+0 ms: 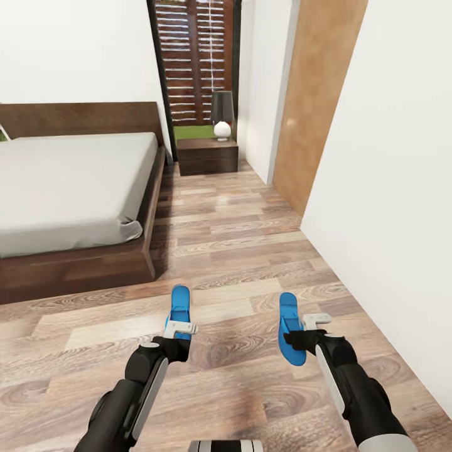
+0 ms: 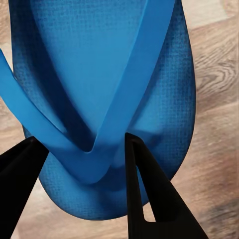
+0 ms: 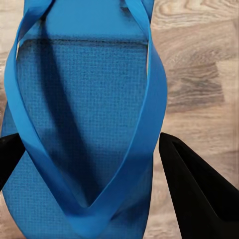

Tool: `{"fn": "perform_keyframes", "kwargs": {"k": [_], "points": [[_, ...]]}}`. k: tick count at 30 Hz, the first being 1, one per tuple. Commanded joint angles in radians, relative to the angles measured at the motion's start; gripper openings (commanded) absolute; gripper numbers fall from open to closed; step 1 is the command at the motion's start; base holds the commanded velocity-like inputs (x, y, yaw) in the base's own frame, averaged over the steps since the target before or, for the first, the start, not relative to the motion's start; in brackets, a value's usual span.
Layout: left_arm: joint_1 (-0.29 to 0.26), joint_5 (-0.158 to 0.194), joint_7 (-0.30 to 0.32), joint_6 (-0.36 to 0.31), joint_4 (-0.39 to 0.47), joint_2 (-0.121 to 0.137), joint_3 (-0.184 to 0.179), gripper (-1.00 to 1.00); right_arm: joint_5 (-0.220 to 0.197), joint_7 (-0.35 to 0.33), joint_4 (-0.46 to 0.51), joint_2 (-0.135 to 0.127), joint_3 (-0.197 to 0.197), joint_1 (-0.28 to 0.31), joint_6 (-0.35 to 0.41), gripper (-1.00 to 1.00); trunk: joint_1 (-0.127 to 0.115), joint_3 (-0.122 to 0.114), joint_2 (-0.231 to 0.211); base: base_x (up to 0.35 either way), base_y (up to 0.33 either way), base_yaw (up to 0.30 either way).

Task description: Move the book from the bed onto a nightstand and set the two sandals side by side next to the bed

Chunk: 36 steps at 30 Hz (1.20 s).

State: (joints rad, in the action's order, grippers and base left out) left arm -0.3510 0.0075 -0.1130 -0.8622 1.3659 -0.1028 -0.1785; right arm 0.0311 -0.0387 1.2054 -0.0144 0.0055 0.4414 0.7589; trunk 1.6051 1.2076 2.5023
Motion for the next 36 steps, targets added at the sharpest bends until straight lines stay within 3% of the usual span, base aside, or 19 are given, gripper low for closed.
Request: {"fn": "perform_keyframes", "kwargs": {"k": [1,11,23,36], "points": [[-0.001,0.002,-0.005,-0.005,0.001,0.0,-0.001,-1.0,0.003,-0.003,0.001,-0.001,0.001,0.0,0.004,-1.0,-0.001,-0.003,0.0,0.0,0.0,0.0],[0.0,0.017,-0.005,-0.005,0.001,0.0,0.002,-1.0,0.003,-0.005,0.03,-0.002,0.001,0.0,0.004,-1.0,-0.005,-0.042,-0.002,0.0,0.0,0.0],[0.0,0.02,-0.006,-0.005,0.004,0.0,0.001,-1.0,0.002,-0.009,0.097,0.0,0.002,0.0,-0.003,-1.0,-0.051,-0.079,-0.086,0.0,0.0,-0.013],[0.0,0.02,-0.007,-0.005,0.005,0.0,0.001,-1.0,0.0,-0.01,0.091,-0.001,0.001,0.0,-0.003,-1.0,-0.101,-0.108,-0.177,0.0,0.0,-0.173]]}}
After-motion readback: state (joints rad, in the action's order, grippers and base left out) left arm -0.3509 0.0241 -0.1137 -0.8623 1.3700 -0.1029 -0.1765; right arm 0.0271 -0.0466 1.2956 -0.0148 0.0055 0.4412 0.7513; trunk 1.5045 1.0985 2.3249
